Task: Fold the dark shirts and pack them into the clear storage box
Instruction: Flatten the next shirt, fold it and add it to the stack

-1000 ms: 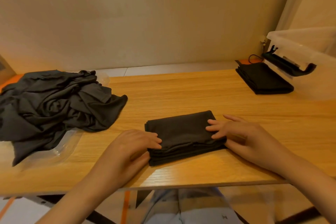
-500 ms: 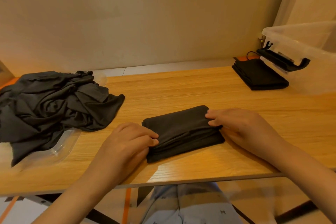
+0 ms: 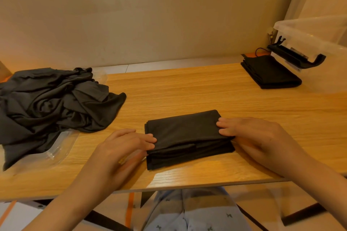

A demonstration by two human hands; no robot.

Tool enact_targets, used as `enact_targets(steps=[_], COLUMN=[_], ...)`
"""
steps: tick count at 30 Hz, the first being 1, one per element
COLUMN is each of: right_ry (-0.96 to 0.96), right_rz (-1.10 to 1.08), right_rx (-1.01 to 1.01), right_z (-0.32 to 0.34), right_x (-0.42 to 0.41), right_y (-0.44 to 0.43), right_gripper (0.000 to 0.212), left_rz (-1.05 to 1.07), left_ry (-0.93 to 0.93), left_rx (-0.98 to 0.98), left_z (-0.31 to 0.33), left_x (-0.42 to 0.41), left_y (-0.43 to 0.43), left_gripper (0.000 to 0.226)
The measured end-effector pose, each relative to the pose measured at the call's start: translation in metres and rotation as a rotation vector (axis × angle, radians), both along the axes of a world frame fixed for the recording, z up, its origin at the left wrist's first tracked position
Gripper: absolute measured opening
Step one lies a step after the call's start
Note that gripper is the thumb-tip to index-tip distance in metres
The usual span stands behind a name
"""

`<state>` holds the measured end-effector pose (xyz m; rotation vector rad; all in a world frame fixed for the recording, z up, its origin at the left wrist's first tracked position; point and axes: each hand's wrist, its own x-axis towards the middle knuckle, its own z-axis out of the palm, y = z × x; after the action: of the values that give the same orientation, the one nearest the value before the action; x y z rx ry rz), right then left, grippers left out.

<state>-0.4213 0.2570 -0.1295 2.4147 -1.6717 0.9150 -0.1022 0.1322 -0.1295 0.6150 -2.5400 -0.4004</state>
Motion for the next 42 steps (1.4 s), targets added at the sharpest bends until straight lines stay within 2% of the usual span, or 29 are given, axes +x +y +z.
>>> enact_targets(steps=[3,6,8,10,12,15,17,20,24,28,31,34,39,42], right_ry=[0.072,0.031,-0.054,-0.153,-0.173,-0.031,0.06,0.09,0.167,0.174,0.171,0.096,-0.01,-0.108], right_rz=[0.022,-0.017,-0.066,-0.115,-0.179,-0.214,-0.235,-0.239,-0.279,-0.284,-0.307,-0.365,-0.361,-0.338], right_rx=[0.055,0.059,-0.014,-0.068,-0.029,0.193,0.341,0.43,0.405,0.44,0.449,0.506,0.438,0.393], right_z=[-0.006,0.0,0.014,0.029,0.04,0.036,0.024,0.007,0.0,0.001,0.002,0.003,0.004,0.007], right_x=[-0.001,0.0,0.012,0.034,0.059,0.083,0.087,0.087,0.085,0.085,0.079,0.059,0.047,0.045], right_y=[0.002,0.004,-0.001,-0.016,-0.039,-0.068,-0.076,-0.07,-0.06,-0.061,-0.062,-0.056,-0.044,-0.042], right_gripper=[0.032,0.031,0.029,0.029,0.032,0.042,0.046,0.05,0.077,0.082,0.077,0.055,0.048,0.046], left_rz=[-0.03,-0.014,0.026,0.124,0.231,0.307,0.329,0.366,0.391,0.406,0.412,0.43,0.353,0.321], left_ry=[-0.109,0.055,0.203,0.256,0.15,-0.065,-0.193,-0.384,-0.475,-0.488,-0.49,-0.456,-0.343,-0.37], left_rx=[0.011,-0.014,-0.014,-0.005,0.01,0.082,0.116,0.087,0.062,0.11,0.126,0.141,0.302,0.354], left_z=[-0.003,0.011,0.025,0.041,0.05,0.037,0.021,0.005,0.004,0.008,0.008,0.007,0.017,0.033], left_x=[0.005,0.003,-0.008,-0.032,-0.064,-0.099,-0.108,-0.103,-0.094,-0.088,-0.088,-0.082,-0.064,-0.056], left_y=[-0.001,0.014,0.017,0.012,0.008,0.007,0.009,0.014,0.021,0.021,0.019,0.017,0.007,-0.007], left_gripper=[0.024,0.022,0.027,0.029,0.032,0.048,0.052,0.056,0.061,0.06,0.063,0.066,0.068,0.067])
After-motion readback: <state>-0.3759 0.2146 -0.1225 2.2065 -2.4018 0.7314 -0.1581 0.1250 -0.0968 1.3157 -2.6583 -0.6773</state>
